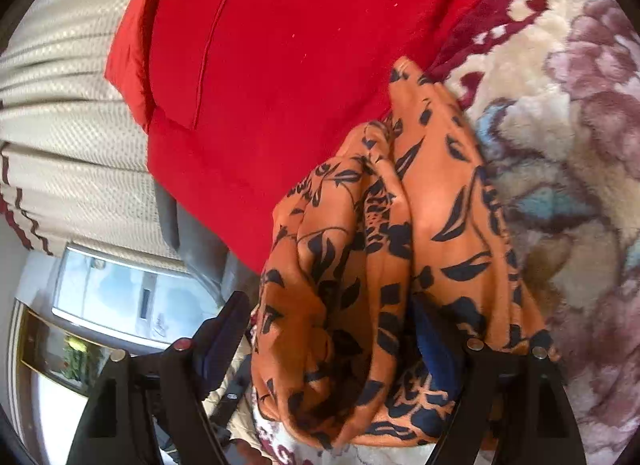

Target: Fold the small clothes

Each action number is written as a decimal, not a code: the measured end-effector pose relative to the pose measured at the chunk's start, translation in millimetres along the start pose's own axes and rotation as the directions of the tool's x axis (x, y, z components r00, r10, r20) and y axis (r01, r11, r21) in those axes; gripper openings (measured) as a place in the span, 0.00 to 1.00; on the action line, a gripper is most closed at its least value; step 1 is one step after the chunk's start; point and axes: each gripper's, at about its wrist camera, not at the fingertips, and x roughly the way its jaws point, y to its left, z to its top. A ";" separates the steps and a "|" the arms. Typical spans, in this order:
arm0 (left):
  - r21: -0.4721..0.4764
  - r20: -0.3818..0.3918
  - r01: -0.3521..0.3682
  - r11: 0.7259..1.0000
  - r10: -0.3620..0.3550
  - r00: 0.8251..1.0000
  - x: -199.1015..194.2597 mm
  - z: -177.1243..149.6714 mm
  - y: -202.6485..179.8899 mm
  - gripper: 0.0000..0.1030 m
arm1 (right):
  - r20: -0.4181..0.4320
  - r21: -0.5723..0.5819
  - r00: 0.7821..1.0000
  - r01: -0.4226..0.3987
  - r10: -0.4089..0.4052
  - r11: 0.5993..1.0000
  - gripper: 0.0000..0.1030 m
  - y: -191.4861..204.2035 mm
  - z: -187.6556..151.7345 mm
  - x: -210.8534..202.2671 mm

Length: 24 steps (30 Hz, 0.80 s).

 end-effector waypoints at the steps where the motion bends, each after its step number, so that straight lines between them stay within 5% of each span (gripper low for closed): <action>1: 0.023 0.010 -0.012 1.000 0.011 1.000 0.1 -0.5 -3.0 0.61 | -0.003 -0.008 1.000 0.011 -0.011 1.000 0.80 3.0 -1.9 3.3; 4: 0.047 0.007 -0.028 0.999 0.028 1.000 4.5 -3.8 -8.5 0.61 | -0.007 -0.072 0.999 0.051 -0.052 0.996 0.70 15.9 -7.9 14.9; 6: 0.049 0.001 -0.036 0.998 0.036 0.999 8.2 -3.4 -9.1 0.61 | -0.016 -0.136 0.998 0.066 -0.069 0.988 0.32 26.7 -13.1 23.2; 12: 0.075 0.023 -0.047 0.996 0.045 0.999 1.1 -2.9 -11.1 0.61 | 0.075 -0.254 0.991 0.128 -0.112 0.959 0.25 51.8 -23.8 14.0; 17: 0.105 0.053 -0.056 0.993 0.050 0.997 -6.2 -1.8 -19.1 0.61 | 0.250 -0.386 0.964 0.186 -0.091 0.904 0.21 81.2 -33.6 -18.9; 24: 0.114 0.061 -0.068 0.991 0.061 0.996 -11.9 -0.7 -22.1 0.61 | 0.357 -0.374 0.927 0.252 -0.112 0.893 0.20 79.1 -29.9 -47.0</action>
